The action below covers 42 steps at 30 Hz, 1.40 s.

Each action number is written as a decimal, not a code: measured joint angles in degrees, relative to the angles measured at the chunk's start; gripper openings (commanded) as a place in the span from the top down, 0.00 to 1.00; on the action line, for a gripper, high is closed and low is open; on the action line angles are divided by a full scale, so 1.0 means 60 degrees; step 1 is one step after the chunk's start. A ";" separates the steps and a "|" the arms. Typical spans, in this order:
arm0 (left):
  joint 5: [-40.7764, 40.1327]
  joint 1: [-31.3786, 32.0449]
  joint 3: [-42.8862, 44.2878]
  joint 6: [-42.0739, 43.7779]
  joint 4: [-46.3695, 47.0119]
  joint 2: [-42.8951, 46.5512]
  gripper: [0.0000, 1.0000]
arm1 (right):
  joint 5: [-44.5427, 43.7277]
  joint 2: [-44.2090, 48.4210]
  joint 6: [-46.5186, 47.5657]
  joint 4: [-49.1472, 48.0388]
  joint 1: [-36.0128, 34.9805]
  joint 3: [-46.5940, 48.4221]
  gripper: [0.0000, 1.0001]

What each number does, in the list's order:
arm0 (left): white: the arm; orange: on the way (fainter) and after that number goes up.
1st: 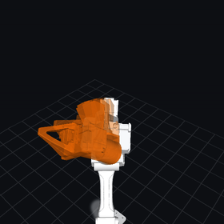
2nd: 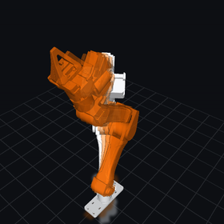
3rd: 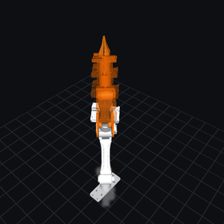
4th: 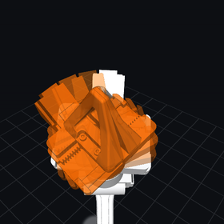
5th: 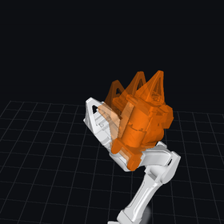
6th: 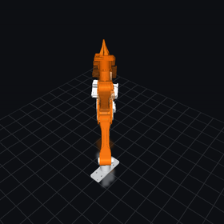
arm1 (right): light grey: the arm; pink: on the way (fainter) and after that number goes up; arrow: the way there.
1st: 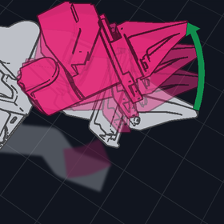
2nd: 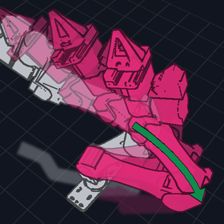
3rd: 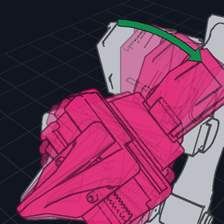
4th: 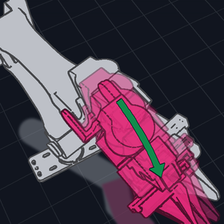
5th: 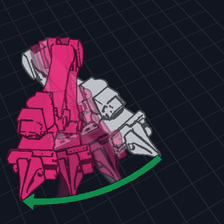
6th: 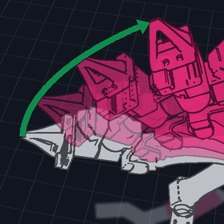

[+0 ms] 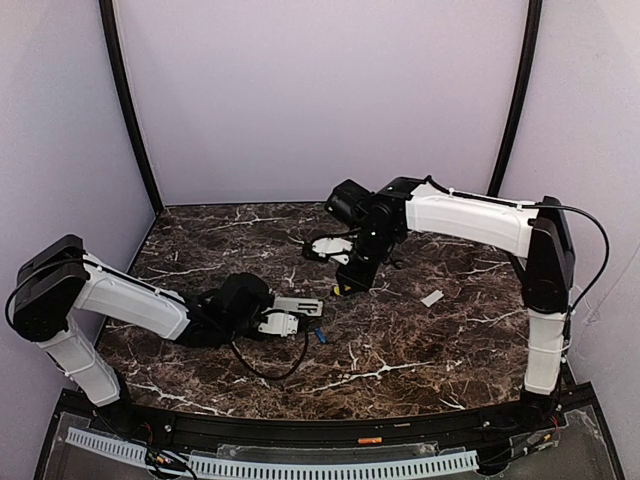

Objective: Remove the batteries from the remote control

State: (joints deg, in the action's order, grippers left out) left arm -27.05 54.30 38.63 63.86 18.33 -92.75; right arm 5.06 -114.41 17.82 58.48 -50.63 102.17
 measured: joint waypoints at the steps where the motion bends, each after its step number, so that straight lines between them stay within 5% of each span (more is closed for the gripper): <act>1: -0.0007 0.0000 0.0004 -0.0109 -0.0080 0.0026 1.00 | 0.0004 0.0149 -0.0022 -0.0069 0.0000 -0.0131 1.00; 14: -0.0215 0.0018 0.0146 -0.2401 -0.1319 0.1381 1.00 | -0.0058 0.1570 -0.0441 -0.1078 0.0062 -0.1049 1.00; 35: -0.1413 -0.0007 0.0368 -1.1205 -0.5158 0.3821 1.00 | -0.0707 0.2339 -0.1836 -0.2823 0.0922 -0.1851 1.00; 42: -0.0845 -0.1333 0.0273 -1.3369 -0.6696 0.4044 1.00 | -0.0663 0.2488 -0.2047 -0.3038 0.0922 -0.2106 1.00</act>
State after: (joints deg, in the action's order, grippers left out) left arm -32.12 46.30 40.27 -16.36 -21.85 -68.49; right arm 1.08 -99.48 5.54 40.25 -45.10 89.54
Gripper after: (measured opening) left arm 0.366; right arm 0.144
